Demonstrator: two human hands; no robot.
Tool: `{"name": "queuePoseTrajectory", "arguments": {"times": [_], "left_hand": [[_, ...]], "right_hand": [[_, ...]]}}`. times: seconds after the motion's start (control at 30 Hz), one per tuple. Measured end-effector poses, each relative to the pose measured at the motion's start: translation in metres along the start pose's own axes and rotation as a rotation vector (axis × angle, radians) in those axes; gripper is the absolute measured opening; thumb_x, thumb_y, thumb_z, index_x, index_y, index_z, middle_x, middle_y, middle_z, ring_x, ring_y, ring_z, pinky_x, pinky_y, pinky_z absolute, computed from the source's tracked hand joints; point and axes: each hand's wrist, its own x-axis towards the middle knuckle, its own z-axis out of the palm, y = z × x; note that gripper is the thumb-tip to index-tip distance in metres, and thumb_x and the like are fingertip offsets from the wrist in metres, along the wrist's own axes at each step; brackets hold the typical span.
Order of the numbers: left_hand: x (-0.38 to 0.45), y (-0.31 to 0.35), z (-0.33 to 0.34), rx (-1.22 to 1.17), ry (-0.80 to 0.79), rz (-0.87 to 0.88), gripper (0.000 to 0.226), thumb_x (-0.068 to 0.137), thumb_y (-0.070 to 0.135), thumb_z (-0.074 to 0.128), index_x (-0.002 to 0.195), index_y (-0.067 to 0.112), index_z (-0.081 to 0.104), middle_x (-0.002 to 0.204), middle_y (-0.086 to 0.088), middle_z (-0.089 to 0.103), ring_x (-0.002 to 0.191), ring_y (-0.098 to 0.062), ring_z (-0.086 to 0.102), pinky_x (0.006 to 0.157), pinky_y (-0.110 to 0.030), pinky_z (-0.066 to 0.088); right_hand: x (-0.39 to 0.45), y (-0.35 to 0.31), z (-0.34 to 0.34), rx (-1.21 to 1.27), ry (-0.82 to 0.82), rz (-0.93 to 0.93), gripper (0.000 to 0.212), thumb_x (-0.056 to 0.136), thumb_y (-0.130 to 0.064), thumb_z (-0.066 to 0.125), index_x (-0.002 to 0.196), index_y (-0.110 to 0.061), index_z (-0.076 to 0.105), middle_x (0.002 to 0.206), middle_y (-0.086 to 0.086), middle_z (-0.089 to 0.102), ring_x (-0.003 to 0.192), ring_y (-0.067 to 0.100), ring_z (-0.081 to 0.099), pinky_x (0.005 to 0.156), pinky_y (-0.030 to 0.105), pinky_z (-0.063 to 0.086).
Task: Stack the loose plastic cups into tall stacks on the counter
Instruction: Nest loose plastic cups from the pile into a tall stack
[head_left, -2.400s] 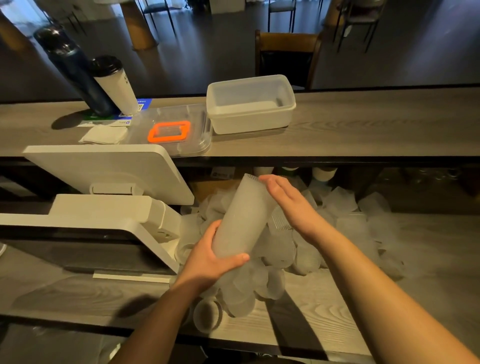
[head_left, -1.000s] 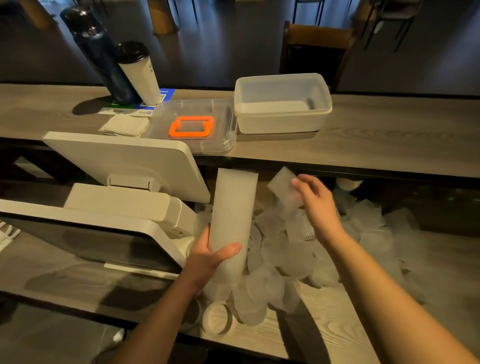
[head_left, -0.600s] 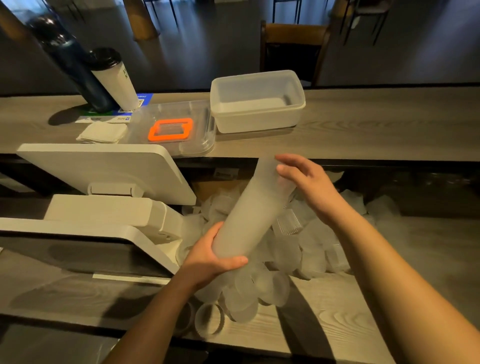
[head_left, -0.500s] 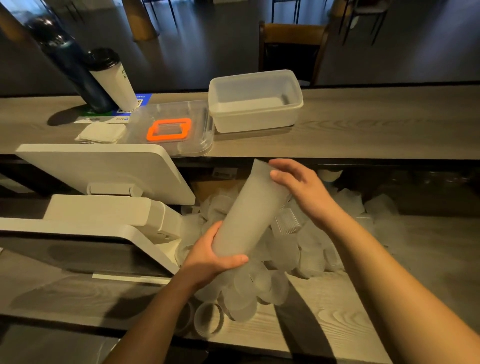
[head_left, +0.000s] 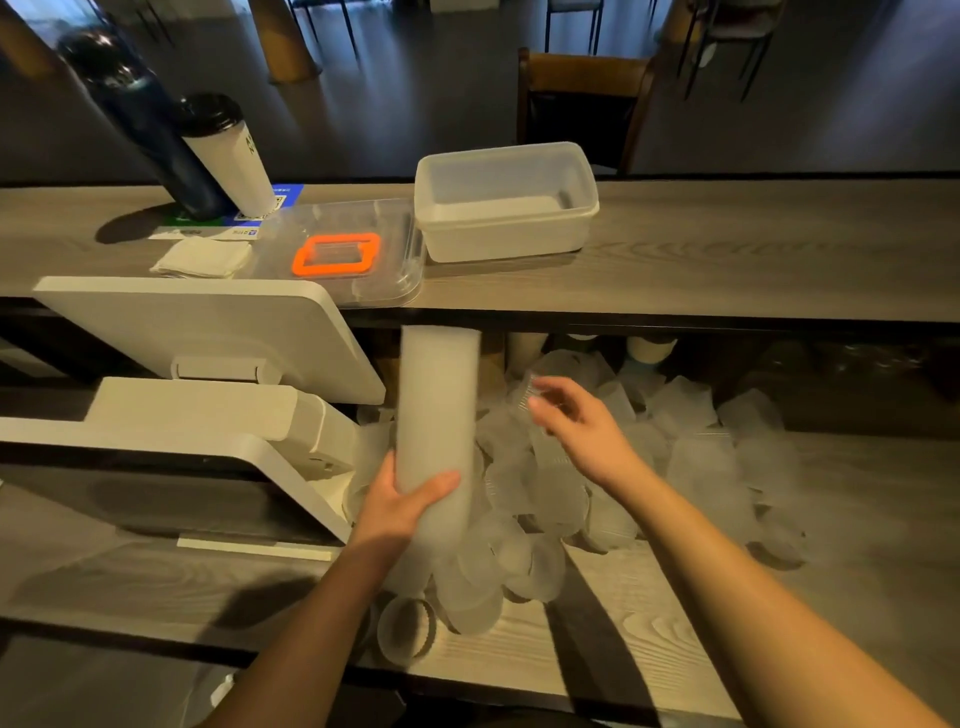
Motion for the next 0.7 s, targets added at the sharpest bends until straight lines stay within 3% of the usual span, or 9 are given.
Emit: {"name": "queuePoseTrajectory", "arguments": {"times": [0.1, 0.23, 0.37, 0.5, 0.7], "left_hand": [[0.0, -0.001, -0.007, -0.067, 0.065, -0.014, 0.096, 0.045, 0.06, 0.082, 0.13, 0.028, 0.05, 0.118, -0.003, 0.064, 0.106, -0.025, 0.064, 0.087, -0.048, 0.056], [-0.004, -0.002, -0.013, -0.088, 0.084, -0.012, 0.085, 0.055, 0.051, 0.082, 0.129, 0.027, 0.047, 0.117, -0.003, 0.061, 0.106, -0.023, 0.062, 0.078, -0.038, 0.054], [-0.009, -0.004, -0.012, -0.077, 0.079, -0.01, 0.079, 0.061, 0.046, 0.085, 0.127, 0.026, 0.047, 0.115, -0.002, 0.061, 0.103, -0.021, 0.061, 0.073, -0.033, 0.05], [-0.009, -0.007, -0.015, -0.066, 0.087, 0.001, 0.089, 0.053, 0.054, 0.083, 0.13, 0.026, 0.049, 0.116, -0.001, 0.063, 0.104, -0.021, 0.063, 0.079, -0.037, 0.053], [-0.008, -0.011, -0.024, -0.082, 0.11, 0.003, 0.103, 0.044, 0.061, 0.081, 0.134, 0.023, 0.049, 0.119, -0.004, 0.063, 0.107, -0.025, 0.062, 0.091, -0.048, 0.054]], "right_hand": [[-0.005, 0.019, 0.005, -0.248, -0.105, -0.003, 0.043, 0.091, -0.039, 0.067, 0.131, -0.028, 0.057, 0.12, -0.008, 0.059, 0.111, 0.01, 0.058, 0.092, 0.023, 0.05], [-0.012, 0.028, 0.01, -0.6, -0.24, -0.152, 0.065, 0.082, -0.041, 0.07, 0.142, -0.03, 0.046, 0.142, -0.008, 0.047, 0.132, 0.011, 0.035, 0.111, 0.033, 0.032], [-0.015, 0.028, 0.018, -0.77, -0.289, -0.221, 0.074, 0.079, -0.045, 0.069, 0.146, -0.03, 0.041, 0.148, -0.007, 0.043, 0.14, 0.015, 0.021, 0.116, 0.037, 0.016], [-0.012, 0.035, 0.026, -0.959, -0.318, -0.256, 0.085, 0.074, -0.051, 0.073, 0.148, -0.034, 0.036, 0.15, -0.008, 0.038, 0.145, 0.02, 0.014, 0.115, 0.037, 0.003], [-0.009, 0.041, 0.03, -1.029, -0.3, -0.262, 0.083, 0.077, -0.052, 0.074, 0.148, -0.032, 0.036, 0.152, -0.006, 0.038, 0.147, 0.023, 0.015, 0.118, 0.044, 0.002]]}}
